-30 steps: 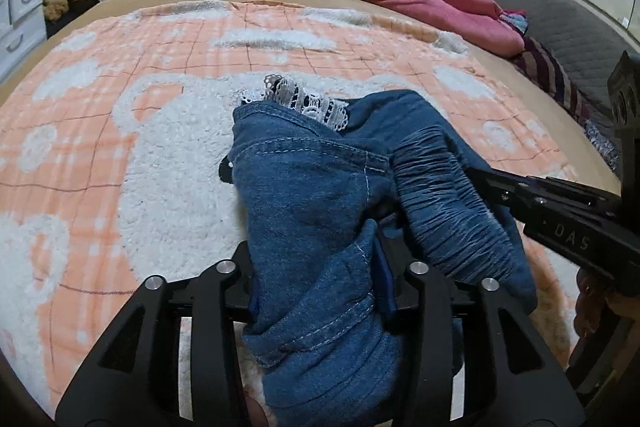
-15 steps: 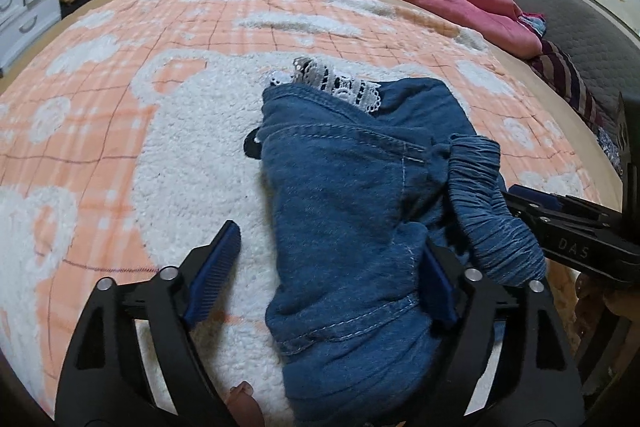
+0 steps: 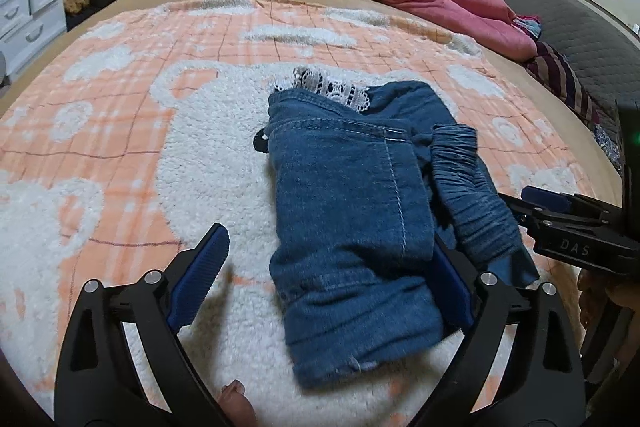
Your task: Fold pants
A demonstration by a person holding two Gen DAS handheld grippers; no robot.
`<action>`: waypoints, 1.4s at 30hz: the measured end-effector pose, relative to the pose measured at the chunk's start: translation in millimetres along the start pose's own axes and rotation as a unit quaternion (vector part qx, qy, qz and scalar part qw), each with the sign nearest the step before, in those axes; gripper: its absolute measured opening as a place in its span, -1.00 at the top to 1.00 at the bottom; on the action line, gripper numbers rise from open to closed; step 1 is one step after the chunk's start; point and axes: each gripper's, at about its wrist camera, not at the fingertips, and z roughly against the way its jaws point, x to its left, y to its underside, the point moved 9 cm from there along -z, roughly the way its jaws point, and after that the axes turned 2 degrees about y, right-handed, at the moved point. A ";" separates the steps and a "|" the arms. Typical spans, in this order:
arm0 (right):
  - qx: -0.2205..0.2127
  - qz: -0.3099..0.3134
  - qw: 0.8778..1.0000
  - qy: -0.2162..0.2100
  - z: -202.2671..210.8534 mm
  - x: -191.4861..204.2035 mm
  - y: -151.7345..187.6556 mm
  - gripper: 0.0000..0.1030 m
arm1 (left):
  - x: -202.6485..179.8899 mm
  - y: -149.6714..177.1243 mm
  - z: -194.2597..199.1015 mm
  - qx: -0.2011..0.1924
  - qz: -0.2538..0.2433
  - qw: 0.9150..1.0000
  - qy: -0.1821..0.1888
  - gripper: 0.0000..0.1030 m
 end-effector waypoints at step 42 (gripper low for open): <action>-0.092 0.016 0.996 -0.001 116.2 13.1 84.7 -0.91 | -31.6 99.1 90.1 -0.027 -0.001 0.999 0.018 -0.81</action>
